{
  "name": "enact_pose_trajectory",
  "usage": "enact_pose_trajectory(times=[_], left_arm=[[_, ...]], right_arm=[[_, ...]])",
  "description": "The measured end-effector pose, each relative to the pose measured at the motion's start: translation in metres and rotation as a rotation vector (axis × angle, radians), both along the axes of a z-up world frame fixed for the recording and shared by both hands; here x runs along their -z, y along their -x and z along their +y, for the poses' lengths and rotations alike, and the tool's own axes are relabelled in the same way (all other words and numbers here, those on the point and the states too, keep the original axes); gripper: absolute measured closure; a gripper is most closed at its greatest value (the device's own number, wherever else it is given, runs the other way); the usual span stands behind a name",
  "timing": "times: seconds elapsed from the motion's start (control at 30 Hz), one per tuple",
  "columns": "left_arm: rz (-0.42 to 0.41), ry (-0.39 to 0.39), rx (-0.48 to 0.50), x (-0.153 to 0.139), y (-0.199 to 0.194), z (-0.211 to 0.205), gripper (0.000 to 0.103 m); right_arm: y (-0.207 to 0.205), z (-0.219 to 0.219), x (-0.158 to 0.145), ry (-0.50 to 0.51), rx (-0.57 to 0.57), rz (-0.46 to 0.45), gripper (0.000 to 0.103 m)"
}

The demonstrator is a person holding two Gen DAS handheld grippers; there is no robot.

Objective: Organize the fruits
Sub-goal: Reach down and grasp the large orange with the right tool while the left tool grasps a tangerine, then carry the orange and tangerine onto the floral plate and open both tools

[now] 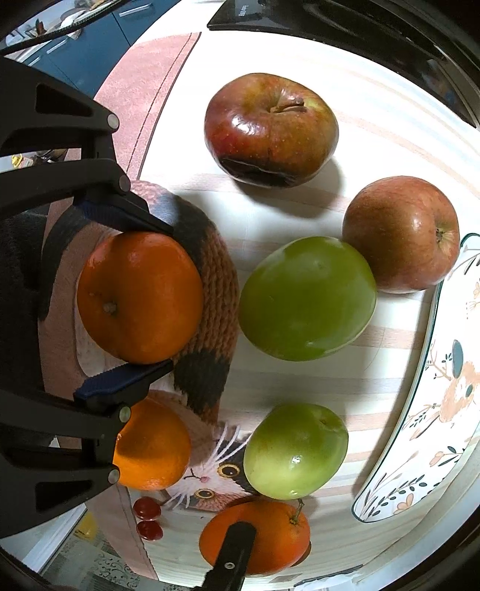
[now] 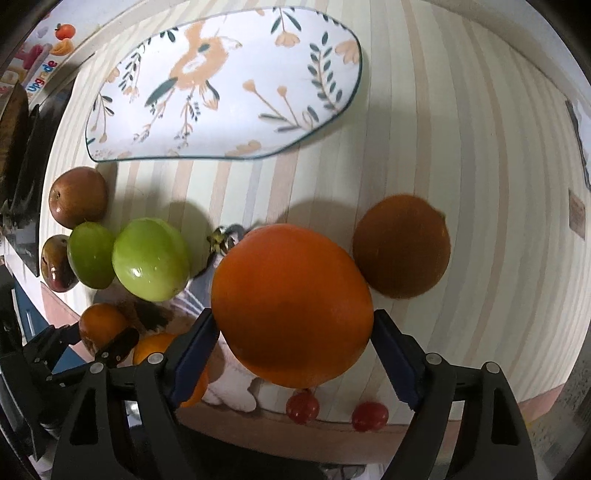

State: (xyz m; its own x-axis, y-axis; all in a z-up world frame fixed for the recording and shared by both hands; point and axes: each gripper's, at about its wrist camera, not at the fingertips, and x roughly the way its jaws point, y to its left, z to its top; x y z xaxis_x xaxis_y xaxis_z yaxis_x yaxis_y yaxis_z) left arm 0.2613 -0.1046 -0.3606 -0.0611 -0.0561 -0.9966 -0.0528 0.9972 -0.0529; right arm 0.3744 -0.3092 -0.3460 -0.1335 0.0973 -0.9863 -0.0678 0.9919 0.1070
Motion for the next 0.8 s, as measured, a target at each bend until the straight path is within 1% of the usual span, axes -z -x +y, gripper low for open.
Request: enact_pose_trajectory(times=[0.07, 0.2, 0.4, 0.47, 0.57, 0.63, 0.73, 0.8], left_arm=[[0.000, 0.002, -0.005, -0.001, -0.001, 0.004, 0.041], [-0.004, -0.004, -0.013, -0.004, 0.001, 0.006, 0.041], [-0.025, -0.010, -0.008, -0.013, 0.006, 0.014, 0.041], [-0.036, -0.005, -0.004, -0.020, 0.010, 0.017, 0.041], [-0.051, 0.001, 0.007, -0.031, 0.018, 0.018, 0.041], [-0.060, 0.018, 0.012, -0.041, 0.022, 0.019, 0.041], [-0.090, 0.053, 0.024, -0.064, 0.024, 0.019, 0.041], [-0.113, 0.081, 0.031, -0.078, 0.018, 0.018, 0.041]], right_arm=[[-0.003, -0.003, -0.001, -0.004, 0.011, -0.009, 0.018], [-0.011, -0.005, 0.011, -0.071, 0.062, 0.003, 0.019], [-0.003, -0.004, 0.007, -0.044, 0.058, -0.056, 0.020], [0.005, -0.007, 0.000, -0.038, 0.060, -0.080, 0.021], [0.016, -0.014, -0.010, -0.056, 0.072, -0.105, 0.021], [0.027, -0.012, -0.013, -0.071, 0.081, -0.124, 0.021], [0.030, -0.015, -0.028, -0.095, 0.095, -0.141, 0.021], [0.034, -0.018, -0.040, -0.116, 0.104, -0.158, 0.021]])
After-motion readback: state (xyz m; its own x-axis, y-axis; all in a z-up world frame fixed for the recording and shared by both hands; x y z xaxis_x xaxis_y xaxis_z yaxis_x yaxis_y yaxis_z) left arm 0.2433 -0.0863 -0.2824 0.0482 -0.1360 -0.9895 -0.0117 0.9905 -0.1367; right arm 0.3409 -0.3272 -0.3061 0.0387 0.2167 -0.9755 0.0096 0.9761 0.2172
